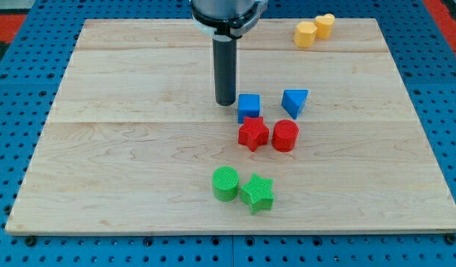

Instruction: Keep blue blocks in between yellow blocks and red circle

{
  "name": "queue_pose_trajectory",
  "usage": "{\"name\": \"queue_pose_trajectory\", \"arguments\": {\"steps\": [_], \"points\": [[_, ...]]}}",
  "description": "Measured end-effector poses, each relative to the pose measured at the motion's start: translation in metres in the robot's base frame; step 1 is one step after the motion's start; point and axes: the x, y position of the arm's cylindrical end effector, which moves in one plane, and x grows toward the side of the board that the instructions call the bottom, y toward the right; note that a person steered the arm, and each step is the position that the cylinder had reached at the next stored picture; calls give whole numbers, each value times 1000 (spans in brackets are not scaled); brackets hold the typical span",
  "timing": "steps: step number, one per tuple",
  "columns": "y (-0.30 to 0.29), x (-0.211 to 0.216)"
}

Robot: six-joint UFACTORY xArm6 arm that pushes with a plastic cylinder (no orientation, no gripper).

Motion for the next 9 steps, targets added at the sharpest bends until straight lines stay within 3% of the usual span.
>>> {"name": "queue_pose_trajectory", "arguments": {"steps": [2,4,5,7,9], "points": [[73,8],[27,39],[41,70],[88,62],[94,27]]}}
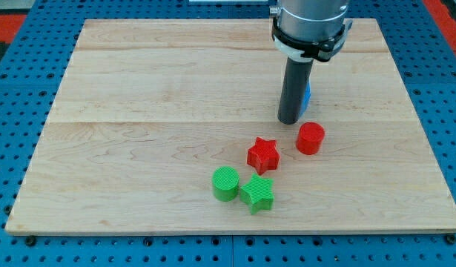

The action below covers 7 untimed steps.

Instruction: Keep blue blocks in between yellow blocks and red circle

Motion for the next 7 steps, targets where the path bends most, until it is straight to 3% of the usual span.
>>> {"name": "queue_pose_trajectory", "arguments": {"steps": [4,5,7], "points": [[-19,-46],[19,-51],[21,-50]]}}
